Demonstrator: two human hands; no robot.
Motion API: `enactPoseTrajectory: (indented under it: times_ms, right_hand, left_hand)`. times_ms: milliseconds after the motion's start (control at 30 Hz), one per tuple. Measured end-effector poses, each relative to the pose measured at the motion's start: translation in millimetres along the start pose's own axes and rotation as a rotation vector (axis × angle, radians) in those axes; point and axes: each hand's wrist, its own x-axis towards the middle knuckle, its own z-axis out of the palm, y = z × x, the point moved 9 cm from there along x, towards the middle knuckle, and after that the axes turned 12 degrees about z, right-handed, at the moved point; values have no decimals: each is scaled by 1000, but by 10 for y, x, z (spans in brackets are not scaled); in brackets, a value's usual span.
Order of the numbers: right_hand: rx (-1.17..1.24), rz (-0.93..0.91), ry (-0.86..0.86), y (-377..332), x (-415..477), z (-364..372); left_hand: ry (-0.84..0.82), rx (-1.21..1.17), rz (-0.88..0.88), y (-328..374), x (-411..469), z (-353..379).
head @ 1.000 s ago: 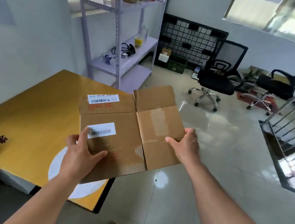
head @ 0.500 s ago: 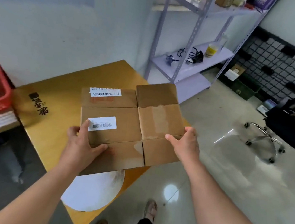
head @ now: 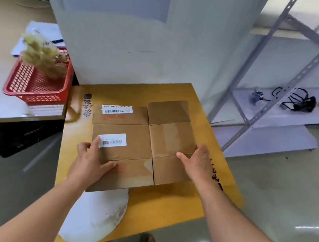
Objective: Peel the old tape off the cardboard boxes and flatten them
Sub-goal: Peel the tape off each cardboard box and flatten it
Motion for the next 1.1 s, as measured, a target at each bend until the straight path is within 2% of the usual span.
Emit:
enactPoseTrajectory:
  times_ms: [167, 300, 400, 467, 667, 900, 1100]
  right_hand:
    - [-280, -107, -29, -115, 222, 267]
    - [-414, -276, 63, -276, 211, 343]
    - [-423, -516, -67, -544, 69, 583]
    - [-464, -598, -149, -666, -21, 725]
    - [-534, -597, -86, -788, 55, 740]
    - [-574, -546, -136, -863, -41, 710]
    - [-505, -723, -40, -1353, -631, 664]
  left_hand:
    - [-46, 79, -111, -112, 59, 210]
    - [-4, 245, -124, -118, 39, 260]
    - [-20, 321, -37, 51, 65, 393]
    - [-53, 310, 18, 148, 98, 515]
    - [-83, 338, 24, 165, 93, 597]
    - [-141, 308, 52, 207, 81, 497]
    - [42, 245, 75, 67, -110, -68]
